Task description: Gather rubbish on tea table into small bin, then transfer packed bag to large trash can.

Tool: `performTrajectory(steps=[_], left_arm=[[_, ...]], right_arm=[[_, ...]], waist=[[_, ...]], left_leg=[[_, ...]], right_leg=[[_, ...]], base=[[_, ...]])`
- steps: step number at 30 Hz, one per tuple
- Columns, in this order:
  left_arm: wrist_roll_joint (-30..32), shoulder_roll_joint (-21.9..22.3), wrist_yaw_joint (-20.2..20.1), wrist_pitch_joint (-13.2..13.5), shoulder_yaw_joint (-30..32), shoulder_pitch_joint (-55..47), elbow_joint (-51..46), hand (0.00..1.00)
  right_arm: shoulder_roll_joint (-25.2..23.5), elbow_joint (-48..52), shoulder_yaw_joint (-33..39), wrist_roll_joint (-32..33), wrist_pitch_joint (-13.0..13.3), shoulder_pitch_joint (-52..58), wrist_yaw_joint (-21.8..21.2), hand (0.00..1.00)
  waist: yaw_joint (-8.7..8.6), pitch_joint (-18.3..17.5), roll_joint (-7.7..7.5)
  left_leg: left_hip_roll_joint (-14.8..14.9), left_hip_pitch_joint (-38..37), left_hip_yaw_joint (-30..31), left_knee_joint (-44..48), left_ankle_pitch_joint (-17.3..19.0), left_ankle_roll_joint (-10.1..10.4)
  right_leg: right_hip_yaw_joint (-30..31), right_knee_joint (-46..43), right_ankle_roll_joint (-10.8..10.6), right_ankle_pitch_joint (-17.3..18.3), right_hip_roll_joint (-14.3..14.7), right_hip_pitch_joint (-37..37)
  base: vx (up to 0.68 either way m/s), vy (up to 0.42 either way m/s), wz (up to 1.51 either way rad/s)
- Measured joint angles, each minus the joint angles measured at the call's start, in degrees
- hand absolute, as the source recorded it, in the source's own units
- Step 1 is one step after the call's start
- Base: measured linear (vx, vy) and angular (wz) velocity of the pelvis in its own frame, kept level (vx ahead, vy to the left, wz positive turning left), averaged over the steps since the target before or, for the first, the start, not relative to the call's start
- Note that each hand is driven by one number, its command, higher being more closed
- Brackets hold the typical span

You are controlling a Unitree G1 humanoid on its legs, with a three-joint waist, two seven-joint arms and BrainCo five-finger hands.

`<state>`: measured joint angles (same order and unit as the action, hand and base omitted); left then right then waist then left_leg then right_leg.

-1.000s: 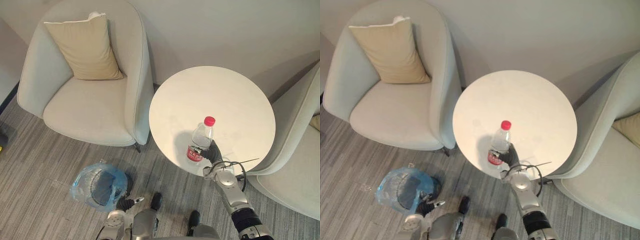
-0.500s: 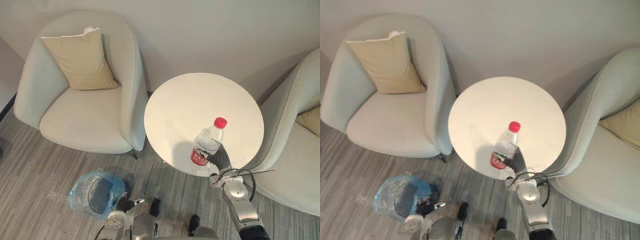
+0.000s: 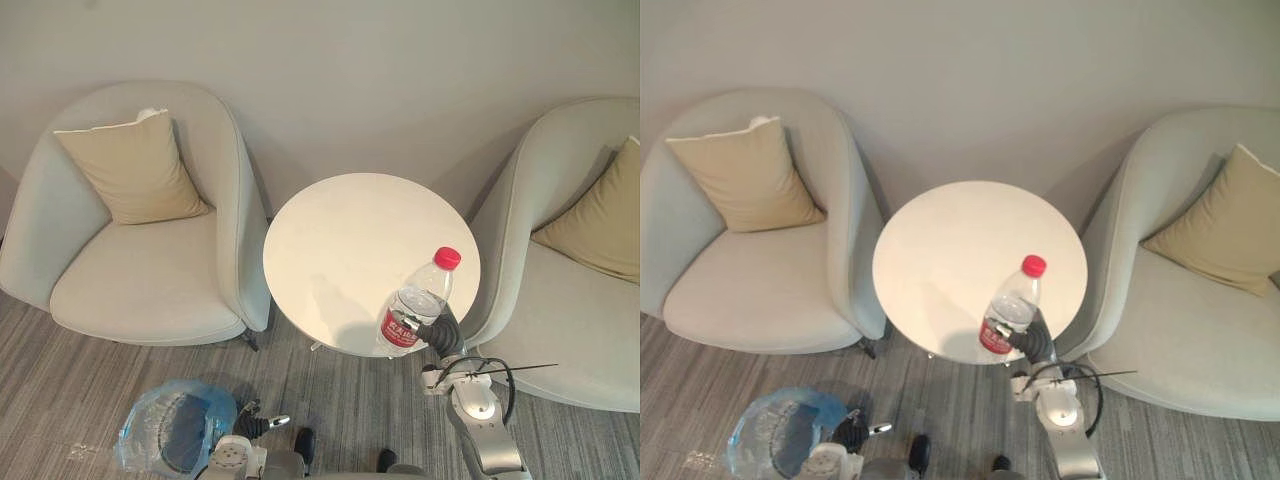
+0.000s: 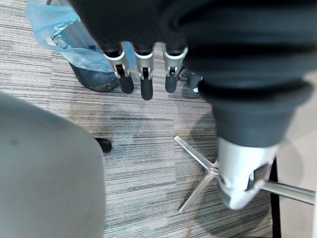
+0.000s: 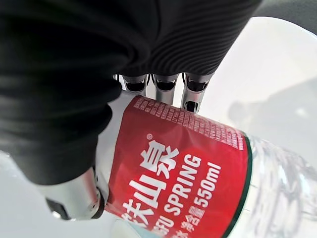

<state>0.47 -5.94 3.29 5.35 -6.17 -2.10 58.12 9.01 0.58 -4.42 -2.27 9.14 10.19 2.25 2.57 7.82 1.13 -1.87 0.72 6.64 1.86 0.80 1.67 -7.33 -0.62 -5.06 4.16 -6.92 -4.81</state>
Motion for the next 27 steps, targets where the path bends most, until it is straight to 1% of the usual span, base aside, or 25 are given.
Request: performTrajectory(steps=[4,8,9,10,11,12,13,14,15,16,17,18,19,20,21,22,23,24,25,26,27], left_arm=[[0.0,0.1,0.0,0.0,0.0,-0.6,0.0,0.0],[0.0,0.2,-0.2,0.2,0.0,-0.7,0.1,0.0],[-0.1,0.4,-0.1,0.5,0.1,-0.6,-0.1,0.0],[-0.1,0.8,0.0,0.5,0.1,-0.6,-0.3,0.0],[-0.2,1.0,-0.1,0.6,0.2,-0.6,-0.5,0.0],[-0.4,1.1,-0.1,0.6,0.1,-0.5,-1.5,0.0],[0.0,0.6,-0.1,0.3,0.0,-0.3,-1.4,0.0],[0.0,1.3,-0.1,0.2,0.2,0.2,-1.0,0.0],[0.1,1.5,-0.1,0.0,0.2,0.4,-0.5,0.0],[1.0,1.6,-0.2,-0.5,-0.1,0.7,0.1,0.0],[2.0,1.7,-0.2,-0.8,-0.6,0.7,0.7,0.0],[3.0,2.0,-0.2,-0.9,-1.9,0.7,1.2,0.0],[4.3,2.3,-0.3,-1.1,-3.2,0.6,1.3,0.0],[4.6,2.5,-0.3,-1.1,-3.7,0.6,1.4,0.0],[5.1,1.8,-0.3,-1.0,-4.5,1.4,1.3,0.0],[5.1,1.2,-0.2,-1.0,-4.5,1.4,1.0,0.0],[5.1,0.8,-0.2,-0.8,-4.8,1.4,0.9,0.0],[5.1,0.6,-0.1,-0.8,-5.4,1.4,1.1,0.0],[5.0,0.5,-0.1,-0.8,-5.8,1.3,1.5,0.0],[4.9,0.4,0.0,-0.8,-5.9,1.3,2.2,0.0],[4.9,0.4,0.1,-0.8,-5.9,1.3,2.3,0.0]], right_arm=[[0.0,0.0,0.0,-0.1,0.0,0.0,0.0,1.0],[0.2,0.0,0.1,-0.1,0.0,-0.2,0.1,1.0],[0.5,0.0,0.3,-0.2,0.0,-0.6,0.1,1.0],[0.7,-0.1,0.5,-0.4,0.0,-1.1,0.1,1.0],[0.7,-0.1,0.7,-0.6,0.0,-1.5,0.2,1.0],[0.7,-0.1,1.4,-1.1,0.0,-2.6,0.3,1.0],[0.5,0.0,1.8,-1.8,0.1,-2.7,0.7,1.0],[1.0,-0.1,2.6,-2.0,0.0,-2.8,0.9,1.0],[1.1,0.0,3.2,-2.2,0.0,-2.7,1.1,1.0],[1.0,0.0,4.7,-2.2,-0.1,-1.9,1.5,1.0],[1.0,0.1,6.1,-2.2,-0.1,-1.5,2.2,1.0],[0.9,0.4,8.2,-2.3,-0.1,-1.2,3.3,1.0],[0.8,0.8,10.0,-2.3,-0.1,-0.6,4.5,1.0],[0.8,0.8,10.5,-2.3,-0.1,-0.5,4.9,1.0],[-0.2,0.2,11.3,-2.4,-0.4,-0.5,5.7,1.0],[-0.7,-0.1,10.9,-2.4,-0.4,-0.5,5.7,1.0],[-1.3,-0.2,10.3,-2.8,-0.5,-0.6,5.5,1.0],[-1.9,-0.2,8.8,-3.3,-0.5,-0.9,5.3,1.0],[-2.0,-0.2,8.0,-4.1,-0.5,-1.0,5.1,1.0],[-2.3,-0.3,7.6,-4.3,-0.6,-0.6,4.9,1.0],[-2.3,-0.3,7.5,-4.3,-0.7,-0.4,4.9,1.0]], waist=[[-0.01,-0.4,0.43],[0.1,-0.4,1.09],[0.37,0.1,1.63],[0.6,0.1,2.28],[0.69,0.1,2.69],[0.93,0.6,3.37],[0.31,0.4,1.33],[0.18,0.6,1.72],[0.17,0.5,1.82],[-0.62,0.4,1.92],[-1.64,0.4,1.88],[-3.16,0.3,2.14],[-3.72,-0.1,2.93],[-3.72,-0.3,3.23],[-3.62,0.5,2.03],[-3.2,0.9,1.09],[-2.99,1.1,0.35],[-3.04,1.0,0.2],[-3.24,1.2,0.52],[-3.8,1.3,0.66],[-4.0,1.3,0.73]], left_leg=[[0.0,-0.6,0.3,0.0,0.0,0.0],[-0.4,0.8,2.4,0.2,-0.8,0.3],[-0.3,1.4,3.1,0.0,-1.5,0.4],[-0.1,3.6,2.9,1.8,-2.5,1.0],[0.0,5.5,2.6,3.8,-2.6,1.3],[0.2,9.0,0.6,6.7,-4.5,2.2],[-0.8,8.3,-0.5,1.9,-8.2,2.8],[0.5,8.7,-6.7,5.7,-4.5,0.4],[1.3,8.8,-10.5,9.4,-1.3,-0.7],[3.2,6.9,-17.9,13.4,2.7,-1.3],[4.4,4.3,-22.0,12.8,3.9,-0.5],[5.1,0.4,-24.2,7.6,3.9,0.7],[6.1,-2.4,-23.0,1.4,2.9,2.4],[6.4,-3.2,-21.9,-1.1,2.9,2.5],[5.6,-4.3,-20.3,-4.5,0.5,2.2],[4.8,-4.7,-19.8,-5.2,0.3,1.8],[4.0,-5.0,-19.5,-5.3,0.3,1.2],[2.5,-5.4,-18.6,-5.3,0.6,0.4],[1.6,-5.6,-17.9,-5.4,0.6,-0.3],[0.6,-6.0,-16.4,-5.4,1.0,-1.3],[0.3,-6.0,-15.4,-5.3,1.1,-1.5]], right_leg=[[-0.3,0.1,0.0,0.0,0.0,-0.8],[-2.6,0.9,0.1,-0.4,0.1,-1.0],[-3.7,0.8,0.2,-0.4,0.1,-0.8],[-4.6,-1.1,0.3,-0.3,0.3,0.4],[-4.8,-2.4,0.9,-0.4,0.5,1.6],[-5.2,-3.6,1.8,-0.6,1.6,3.9],[-7.3,-1.3,4.2,-0.7,0.3,3.8],[-10.1,-1.2,4.3,-1.1,0.0,3.7],[-11.2,-1.6,4.4,-1.1,-0.4,3.7],[-13.9,-2.2,4.4,-1.1,-1.2,3.0],[-16.1,-2.2,4.4,-1.1,-1.9,2.5],[-19.1,-2.3,4.1,-1.2,-1.9,2.2],[-21.6,-2.4,3.7,-1.4,-1.1,2.5],[-22.4,-2.6,3.6,-1.5,-0.7,2.8],[-23.4,-4.0,2.9,-1.8,-1.7,3.1],[-23.3,-6.4,2.2,-1.0,-2.9,3.7],[-23.1,-10.4,1.9,0.2,-4.8,5.0],[-22.0,-17.3,1.3,1.1,-7.7,7.3],[-20.2,-21.7,1.4,1.1,-9.4,8.8],[-16.2,-26.6,2.1,0.7,-10.6,10.6],[-13.9,-27.8,2.5,0.5,-10.5,11.3]], base=[[-0.03,0.0,0.05],[-0.03,-0.013,0.28],[-0.05,-0.032,0.54],[-0.07,-0.024,0.48],[-0.12,-0.019,0.48],[-0.19,-0.044,0.71],[-0.2,-0.059,0.85],[-0.15,-0.069,0.81],[-0.1,-0.052,0.8],[-0.07,-0.028,0.96],[-0.09,0.046,1.4],[-0.09,0.122,1.52],[-0.09,0.145,1.28],[-0.09,0.153,1.05],[-0.08,0.131,0.63],[-0.09,0.131,0.53],[-0.1,0.168,0.22],[-0.1,0.163,0.2],[-0.13,0.233,0.38],[-0.09,0.131,0.41],[-0.04,0.175,0.85]])
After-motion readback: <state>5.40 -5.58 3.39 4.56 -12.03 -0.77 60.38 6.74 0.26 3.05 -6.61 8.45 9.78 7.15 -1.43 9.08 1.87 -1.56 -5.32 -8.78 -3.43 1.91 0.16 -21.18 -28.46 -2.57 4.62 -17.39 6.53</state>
